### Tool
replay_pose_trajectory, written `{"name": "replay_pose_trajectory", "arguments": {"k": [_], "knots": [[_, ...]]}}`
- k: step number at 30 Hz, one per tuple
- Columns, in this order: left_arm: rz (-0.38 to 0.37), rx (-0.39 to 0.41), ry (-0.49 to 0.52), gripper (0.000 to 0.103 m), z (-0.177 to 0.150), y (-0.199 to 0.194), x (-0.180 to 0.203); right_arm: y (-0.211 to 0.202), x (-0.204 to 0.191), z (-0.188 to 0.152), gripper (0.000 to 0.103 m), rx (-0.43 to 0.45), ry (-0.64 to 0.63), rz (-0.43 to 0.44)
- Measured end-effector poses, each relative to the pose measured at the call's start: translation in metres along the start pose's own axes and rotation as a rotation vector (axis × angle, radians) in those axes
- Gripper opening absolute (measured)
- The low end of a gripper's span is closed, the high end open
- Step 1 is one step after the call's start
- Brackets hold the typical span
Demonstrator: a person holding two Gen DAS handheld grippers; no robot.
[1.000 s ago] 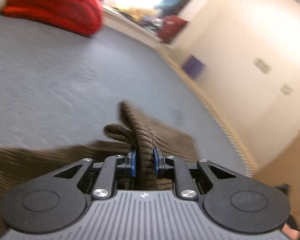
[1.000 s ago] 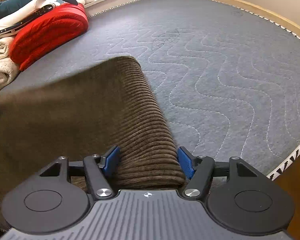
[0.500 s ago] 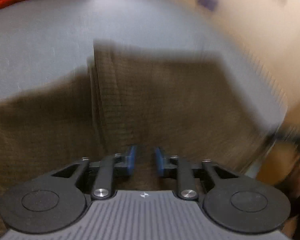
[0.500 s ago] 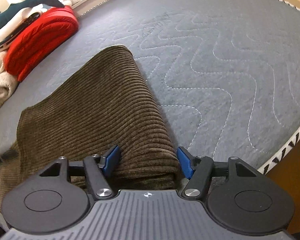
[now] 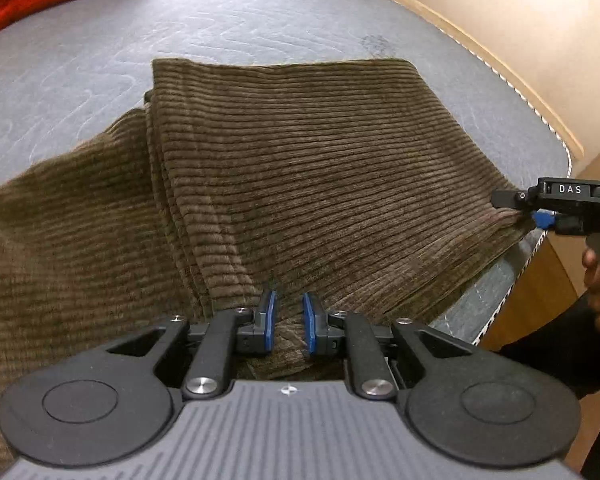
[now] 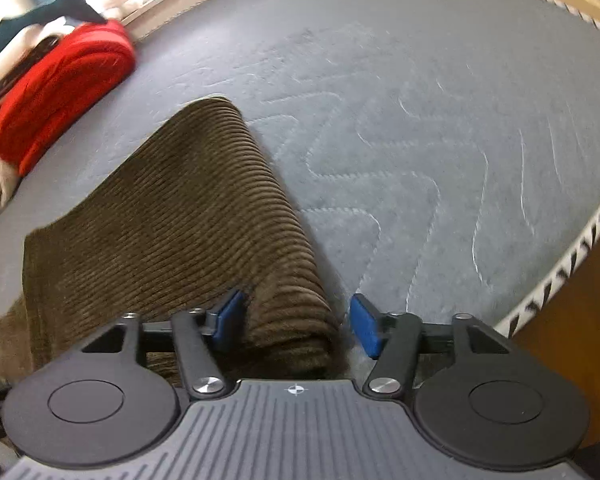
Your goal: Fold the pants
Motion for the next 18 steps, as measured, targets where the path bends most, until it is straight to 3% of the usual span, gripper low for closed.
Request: {"name": "replay_pose_trajectory", "arguments": {"k": [3,5,9,11,13,16,18], "knots": [[0.028,0.024,0.053,0.016,0.001,-0.003,0.005,0.003,0.004,-0.001,0.062,-0.011,0.055,0.022],[0.042,0.034,0.078,0.016,-0.001,-0.003,0.008,0.004,0.003,-0.001,0.048,-0.009,0.052,0.029],[0.031,0.059,0.004,0.018,0.006,-0.005,-0.001,-0.001,-0.008,0.0,0.036,0.022,-0.024,0.022],[0.024,0.076,-0.021,0.032,0.01,-0.013,-0.001,-0.009,-0.021,0.003,0.031,0.061,-0.106,-0.011],[-0.006,0.138,-0.047,0.043,0.02,-0.028,0.001,-0.029,-0.049,0.008,0.028,0.163,-0.246,-0.025],[-0.102,0.267,-0.117,0.06,0.041,-0.061,0.0,-0.066,-0.105,0.002,0.027,0.336,-0.51,0.017],[-0.205,0.35,-0.195,0.071,0.053,-0.086,-0.005,-0.089,-0.147,-0.015,0.027,0.427,-0.686,0.079]]}}
Point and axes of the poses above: each gripper's, at about its wrist camera, not at the fingertips, and y roughly the way its jaws point, x to its right, z to its top, the point moved 8 cm from there along y, roughly the way its jaws point, and after that the axes turned 1 degree about x, right-handed, at the moved point
